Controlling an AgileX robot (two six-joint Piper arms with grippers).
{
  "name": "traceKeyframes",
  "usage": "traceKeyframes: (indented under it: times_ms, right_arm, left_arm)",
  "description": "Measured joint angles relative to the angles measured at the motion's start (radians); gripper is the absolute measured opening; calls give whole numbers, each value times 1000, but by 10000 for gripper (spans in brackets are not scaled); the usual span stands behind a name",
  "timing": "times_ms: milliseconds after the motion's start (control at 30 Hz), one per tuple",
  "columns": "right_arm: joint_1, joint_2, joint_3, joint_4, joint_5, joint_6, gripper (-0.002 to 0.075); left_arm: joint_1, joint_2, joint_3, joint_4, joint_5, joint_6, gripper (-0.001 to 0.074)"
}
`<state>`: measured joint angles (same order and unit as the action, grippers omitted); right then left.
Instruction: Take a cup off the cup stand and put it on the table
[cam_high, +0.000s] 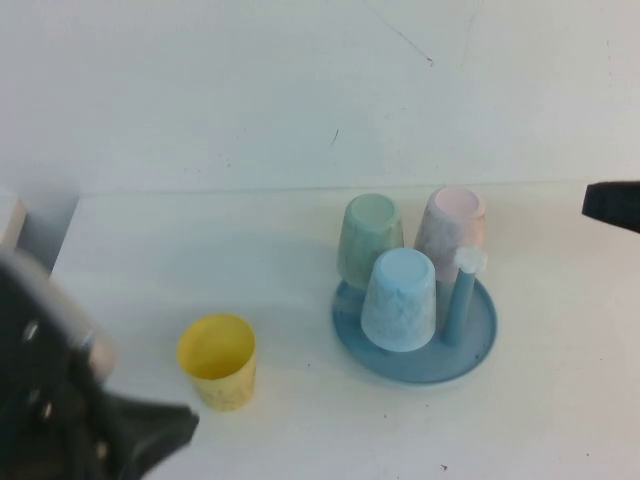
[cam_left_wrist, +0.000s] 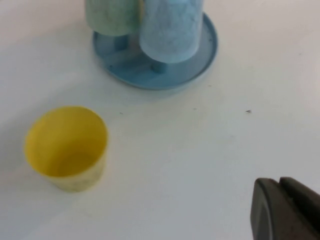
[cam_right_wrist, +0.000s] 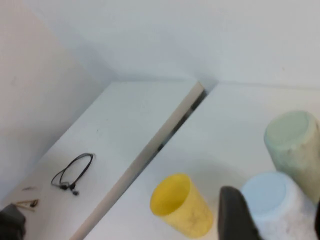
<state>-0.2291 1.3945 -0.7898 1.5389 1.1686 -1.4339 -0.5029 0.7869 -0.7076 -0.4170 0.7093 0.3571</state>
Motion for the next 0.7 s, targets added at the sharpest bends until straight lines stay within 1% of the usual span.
traceKeyframes:
  times_ms: [200,333,433,567,700]
  right_arm:
    - [0,-96,0,13,0,-51,230]
    - [0,-180,0,13,6,-85,161]
    - [0,-285,16,46,8,-191,109]
    - [0,-431,54,111,21,-321,75]
    - [0,-578,100,123,10,-366,66]
  left_arm:
    - [0,-247,261,-133,-119,0,-1]
    - [0,-399,358,-150,-170,-14,-2]
    - [0,-501,406,-158,-185,-52,-2]
    - [0,-629,460,-155,-221,-64,-2]
    - [0,-710,481,-72,-290,-68,-2]
